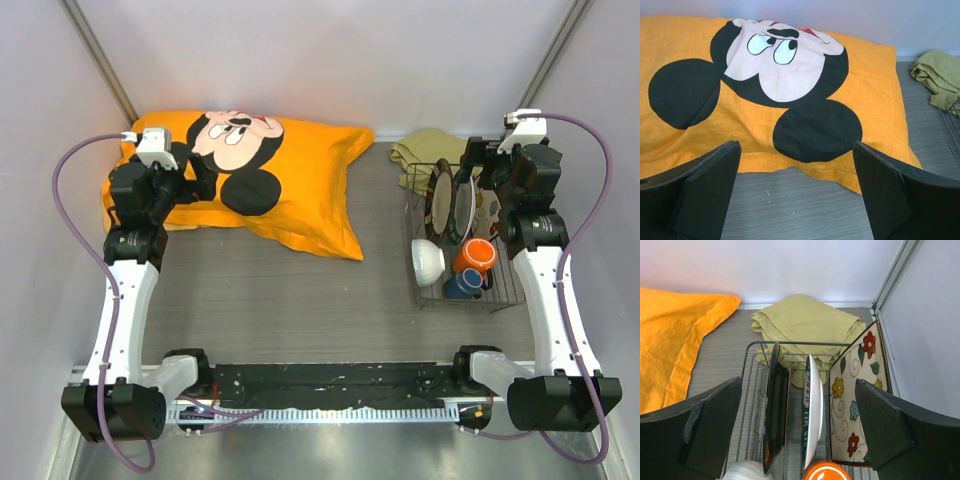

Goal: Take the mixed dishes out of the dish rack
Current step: Pick up the plate from the dish rack.

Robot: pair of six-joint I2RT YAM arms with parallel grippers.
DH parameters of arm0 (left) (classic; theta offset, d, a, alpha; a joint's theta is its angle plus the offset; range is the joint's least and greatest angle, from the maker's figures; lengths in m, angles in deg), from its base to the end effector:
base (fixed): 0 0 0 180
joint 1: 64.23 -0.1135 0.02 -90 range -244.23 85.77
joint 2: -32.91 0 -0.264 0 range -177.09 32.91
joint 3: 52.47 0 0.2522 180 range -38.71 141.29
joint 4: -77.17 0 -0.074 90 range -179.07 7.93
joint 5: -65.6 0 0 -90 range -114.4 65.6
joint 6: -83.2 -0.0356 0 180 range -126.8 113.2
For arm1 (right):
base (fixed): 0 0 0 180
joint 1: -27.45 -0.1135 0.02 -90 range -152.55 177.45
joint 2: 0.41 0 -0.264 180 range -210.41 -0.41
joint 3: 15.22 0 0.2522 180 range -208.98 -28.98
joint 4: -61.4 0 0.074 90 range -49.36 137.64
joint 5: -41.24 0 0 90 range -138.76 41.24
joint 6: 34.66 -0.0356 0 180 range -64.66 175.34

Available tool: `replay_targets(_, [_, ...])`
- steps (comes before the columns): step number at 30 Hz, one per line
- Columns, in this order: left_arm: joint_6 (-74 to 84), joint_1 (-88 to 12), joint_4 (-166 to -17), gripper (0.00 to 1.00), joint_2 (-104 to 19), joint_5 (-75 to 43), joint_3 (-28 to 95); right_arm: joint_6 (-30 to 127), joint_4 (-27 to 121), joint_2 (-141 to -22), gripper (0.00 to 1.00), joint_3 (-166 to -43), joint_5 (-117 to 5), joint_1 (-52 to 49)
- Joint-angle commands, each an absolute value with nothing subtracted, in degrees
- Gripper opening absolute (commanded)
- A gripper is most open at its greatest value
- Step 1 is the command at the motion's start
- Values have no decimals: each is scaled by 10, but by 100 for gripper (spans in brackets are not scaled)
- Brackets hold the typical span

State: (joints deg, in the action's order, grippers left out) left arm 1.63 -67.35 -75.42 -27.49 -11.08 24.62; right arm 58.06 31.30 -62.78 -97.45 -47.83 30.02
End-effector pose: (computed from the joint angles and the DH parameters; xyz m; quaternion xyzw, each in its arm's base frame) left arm 0.2380 0.0048 0.3953 -0.0033 0.7684 -0.1186 0.6288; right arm 0.2423 -0.0115 0.4136 0.0042 0.7674 -0.0358 0.6402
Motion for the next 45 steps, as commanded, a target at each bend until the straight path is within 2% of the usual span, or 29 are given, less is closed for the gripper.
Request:
replay_targets(1, [6, -675, -763, 100, -265, -100, 250, 585, 335, -616, 100, -980, -469, 299])
replay_targets(11, [1, -674, -765, 100, -266, -95, 249, 588, 344, -611, 100, -979, -479, 299])
replay_targets(19, [-13, -675, -761, 100, -264, -92, 249, 630, 299, -656, 100, -1037, -338, 300])
replay_targets(25, [-32, -675, -759, 100, -260, -79, 237, 659, 245, -691, 100, -1088, -305, 303])
replay_targets(33, [-60, -674, -771, 100, -265, -64, 211, 679, 228, -744, 99, -1091, -271, 315])
replay_targets(45, [-96, -674, -742, 100, -305, -38, 216, 685, 215, -813, 94, -1084, -329, 396])
